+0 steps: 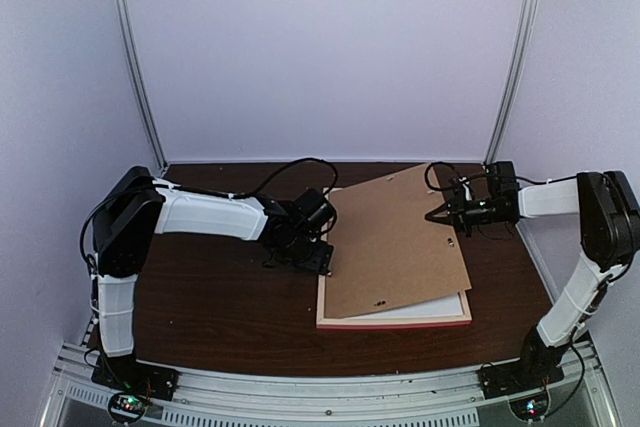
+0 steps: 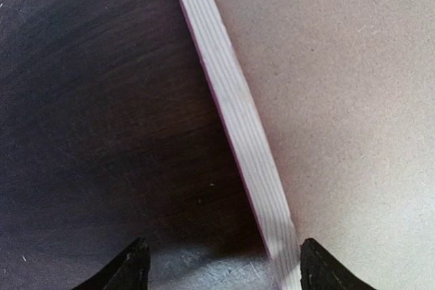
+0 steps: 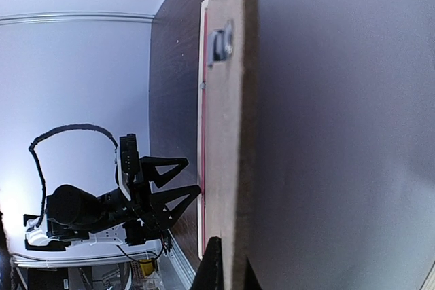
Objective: Put the photo into the frame
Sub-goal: Place the backboard on the frame body.
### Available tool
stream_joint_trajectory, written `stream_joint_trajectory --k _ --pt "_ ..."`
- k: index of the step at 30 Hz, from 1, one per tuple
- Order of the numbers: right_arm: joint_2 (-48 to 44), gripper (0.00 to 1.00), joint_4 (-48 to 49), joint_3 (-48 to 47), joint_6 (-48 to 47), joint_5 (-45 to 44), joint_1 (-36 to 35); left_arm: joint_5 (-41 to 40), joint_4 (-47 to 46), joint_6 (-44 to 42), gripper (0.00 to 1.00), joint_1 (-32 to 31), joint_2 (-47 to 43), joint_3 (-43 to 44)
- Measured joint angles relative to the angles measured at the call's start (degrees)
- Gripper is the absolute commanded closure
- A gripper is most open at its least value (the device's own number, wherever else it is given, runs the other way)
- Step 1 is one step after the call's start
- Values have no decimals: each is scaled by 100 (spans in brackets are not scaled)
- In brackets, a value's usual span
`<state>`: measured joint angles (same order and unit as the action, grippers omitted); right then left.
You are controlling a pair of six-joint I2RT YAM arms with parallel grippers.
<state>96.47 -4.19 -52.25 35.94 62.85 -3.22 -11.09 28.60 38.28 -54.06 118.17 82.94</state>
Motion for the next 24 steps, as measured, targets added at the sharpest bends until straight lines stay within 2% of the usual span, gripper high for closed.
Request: stream_joint_trajectory --k 11,24 --pt "240 79 -669 -162 -616 -455 0 20 -15 2 24 0 -17 -24" --pt "610 73 -828 -195 -970 -636 0 192 17 11 24 0 -267 -291"
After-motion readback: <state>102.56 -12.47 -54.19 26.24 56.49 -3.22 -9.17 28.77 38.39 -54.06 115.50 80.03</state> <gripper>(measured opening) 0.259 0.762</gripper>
